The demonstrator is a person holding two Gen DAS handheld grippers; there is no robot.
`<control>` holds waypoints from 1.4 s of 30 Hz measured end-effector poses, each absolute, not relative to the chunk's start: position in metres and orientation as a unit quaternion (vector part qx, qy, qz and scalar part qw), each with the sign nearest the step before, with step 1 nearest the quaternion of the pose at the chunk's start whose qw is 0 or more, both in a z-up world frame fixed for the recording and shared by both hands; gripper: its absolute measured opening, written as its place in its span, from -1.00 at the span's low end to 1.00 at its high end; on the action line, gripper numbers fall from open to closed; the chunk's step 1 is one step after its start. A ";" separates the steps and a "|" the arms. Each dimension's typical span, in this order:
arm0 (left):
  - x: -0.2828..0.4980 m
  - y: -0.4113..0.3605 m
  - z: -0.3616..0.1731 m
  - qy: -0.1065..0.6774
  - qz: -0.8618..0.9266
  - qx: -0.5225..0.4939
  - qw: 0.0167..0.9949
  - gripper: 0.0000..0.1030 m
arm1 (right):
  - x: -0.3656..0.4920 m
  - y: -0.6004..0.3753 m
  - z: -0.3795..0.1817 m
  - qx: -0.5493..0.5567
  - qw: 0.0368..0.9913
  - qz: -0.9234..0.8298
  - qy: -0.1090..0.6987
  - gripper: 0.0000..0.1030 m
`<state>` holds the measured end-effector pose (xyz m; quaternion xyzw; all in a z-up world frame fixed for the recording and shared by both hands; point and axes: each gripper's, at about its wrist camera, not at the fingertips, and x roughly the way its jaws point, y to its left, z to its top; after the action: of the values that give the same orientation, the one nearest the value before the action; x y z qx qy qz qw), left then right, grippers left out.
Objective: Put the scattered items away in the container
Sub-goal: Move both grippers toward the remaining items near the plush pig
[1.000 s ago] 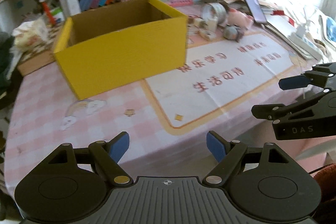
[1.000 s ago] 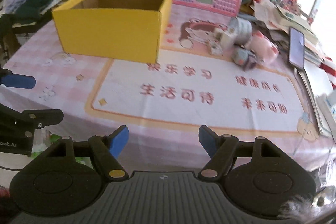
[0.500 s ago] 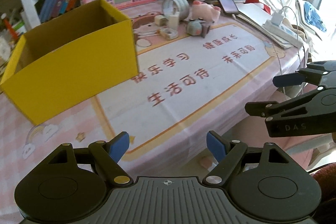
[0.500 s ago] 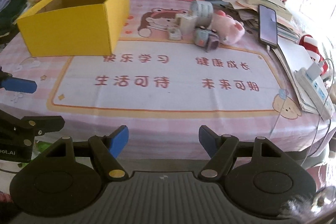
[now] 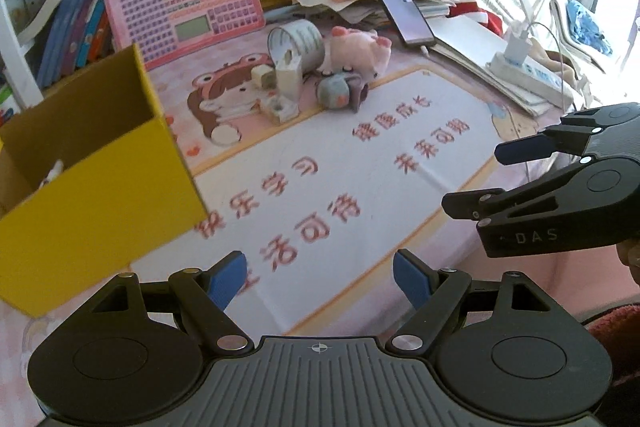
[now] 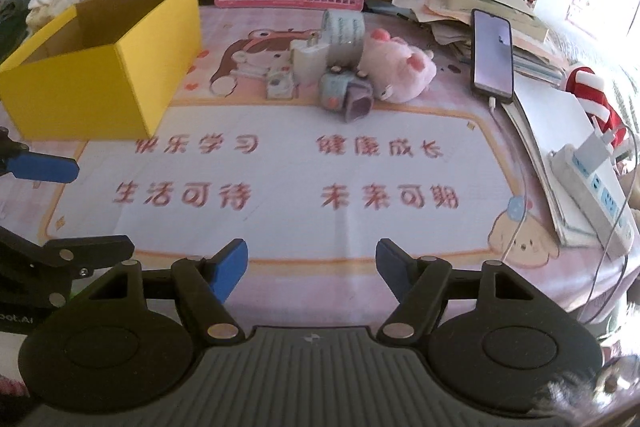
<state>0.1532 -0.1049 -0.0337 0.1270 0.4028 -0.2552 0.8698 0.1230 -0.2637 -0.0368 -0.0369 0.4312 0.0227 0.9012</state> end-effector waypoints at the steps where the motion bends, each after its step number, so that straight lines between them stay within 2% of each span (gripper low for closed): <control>1: 0.157 -0.109 -0.033 0.403 -0.253 0.127 0.870 0.60 | 0.127 -0.268 -0.037 -0.035 0.902 0.025 0.430 0.33; 6: 0.175 -0.128 -0.032 0.404 -0.238 0.123 0.875 0.60 | 0.148 -0.286 -0.039 -0.022 0.901 0.042 0.430 0.20; 14: 0.195 -0.154 -0.036 0.410 -0.210 0.116 0.880 0.58 | 0.178 -0.313 -0.051 0.000 0.896 0.063 0.439 0.13; 17: 0.202 -0.163 -0.036 0.408 -0.200 0.115 0.884 0.58 | 0.189 -0.323 -0.054 0.008 0.896 0.066 0.439 0.00; 19: 0.207 -0.170 -0.036 0.403 -0.193 0.117 0.887 0.46 | 0.196 -0.328 -0.056 0.013 0.896 0.072 0.438 -0.16; 20: 0.210 -0.173 -0.036 0.403 -0.189 0.118 0.888 0.44 | 0.200 -0.331 -0.057 0.015 0.896 0.075 0.437 -0.17; 26: 0.232 -0.184 -0.036 0.400 -0.166 0.115 0.894 0.29 | 0.228 -0.336 -0.059 0.020 0.900 0.091 0.426 -0.17; 31: 0.253 -0.187 -0.039 0.402 -0.137 0.104 0.900 0.04 | 0.256 -0.336 -0.063 0.021 0.899 0.106 0.424 -0.17; 36: 0.276 -0.194 -0.039 0.390 -0.115 0.084 0.910 -0.09 | 0.280 -0.335 -0.073 0.025 0.895 0.110 0.432 -0.14; 42: 0.309 -0.201 -0.051 0.405 -0.097 0.068 0.907 -0.15 | 0.304 -0.332 -0.083 0.020 0.893 0.105 0.438 -0.07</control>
<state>0.3090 -0.2013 -0.0508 0.0682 0.4050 -0.0967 0.9066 0.3040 -0.3318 -0.0825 0.0201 0.4377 0.1051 0.8927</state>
